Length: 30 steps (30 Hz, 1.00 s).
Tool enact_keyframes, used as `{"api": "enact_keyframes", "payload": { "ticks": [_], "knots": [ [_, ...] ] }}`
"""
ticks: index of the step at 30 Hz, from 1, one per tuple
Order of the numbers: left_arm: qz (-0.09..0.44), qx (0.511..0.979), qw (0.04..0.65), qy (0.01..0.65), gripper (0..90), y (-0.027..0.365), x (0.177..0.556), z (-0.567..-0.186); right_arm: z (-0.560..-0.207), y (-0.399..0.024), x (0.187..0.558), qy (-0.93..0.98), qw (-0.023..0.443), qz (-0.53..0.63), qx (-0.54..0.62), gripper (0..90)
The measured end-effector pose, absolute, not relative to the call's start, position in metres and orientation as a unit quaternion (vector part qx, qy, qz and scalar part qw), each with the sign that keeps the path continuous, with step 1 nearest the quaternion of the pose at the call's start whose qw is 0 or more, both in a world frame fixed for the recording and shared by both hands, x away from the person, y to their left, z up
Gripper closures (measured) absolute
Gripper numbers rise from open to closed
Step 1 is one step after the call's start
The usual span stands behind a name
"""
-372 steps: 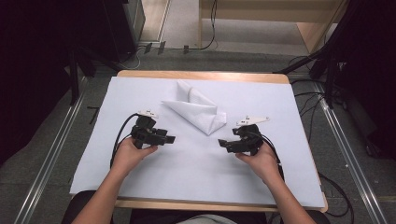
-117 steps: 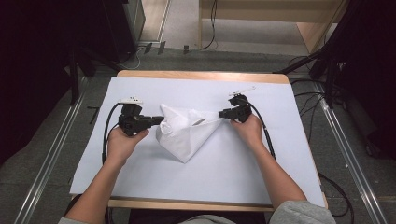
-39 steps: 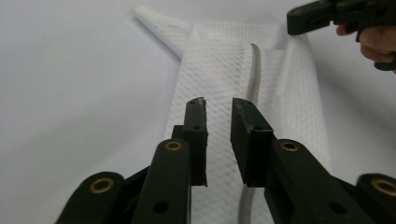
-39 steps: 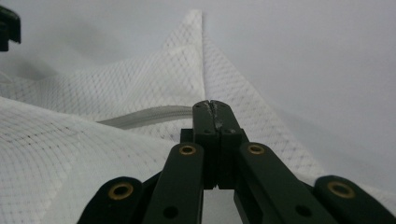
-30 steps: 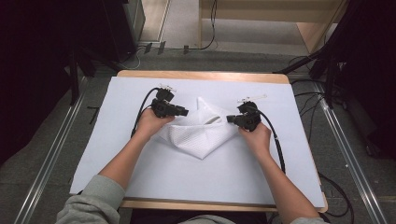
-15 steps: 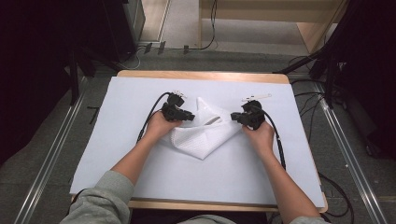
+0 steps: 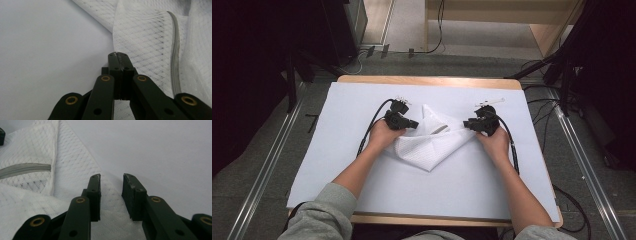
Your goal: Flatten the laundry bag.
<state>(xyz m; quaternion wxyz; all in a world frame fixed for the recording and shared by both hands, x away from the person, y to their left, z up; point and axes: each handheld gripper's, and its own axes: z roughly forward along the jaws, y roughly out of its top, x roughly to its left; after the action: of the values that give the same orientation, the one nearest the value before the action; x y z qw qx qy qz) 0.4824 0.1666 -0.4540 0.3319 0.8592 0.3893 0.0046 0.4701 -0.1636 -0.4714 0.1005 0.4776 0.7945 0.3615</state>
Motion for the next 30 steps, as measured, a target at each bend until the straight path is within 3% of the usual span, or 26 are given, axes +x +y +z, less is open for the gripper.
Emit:
{"api": "enact_keyframes", "payload": {
  "ticks": [9, 19, 30],
  "knots": [
    [0.007, 0.849, 0.352, 0.394, 90.0, 0.177, 0.477, -0.436, -0.472, -0.161, 0.465, 0.811, 0.094, 0.354, 0.456, 90.0],
    [0.02, 0.833, 0.382, 0.401, 90.0, 0.199, 0.465, -0.412, -0.459, -0.172, 0.461, 0.794, 0.096, 0.366, 0.475, 90.0],
    [0.037, 0.799, 0.411, 0.437, 90.0, 0.251, 0.442, -0.399, -0.455, -0.2, 0.451, 0.775, 0.111, 0.367, 0.503, 90.0]
  ]
}}
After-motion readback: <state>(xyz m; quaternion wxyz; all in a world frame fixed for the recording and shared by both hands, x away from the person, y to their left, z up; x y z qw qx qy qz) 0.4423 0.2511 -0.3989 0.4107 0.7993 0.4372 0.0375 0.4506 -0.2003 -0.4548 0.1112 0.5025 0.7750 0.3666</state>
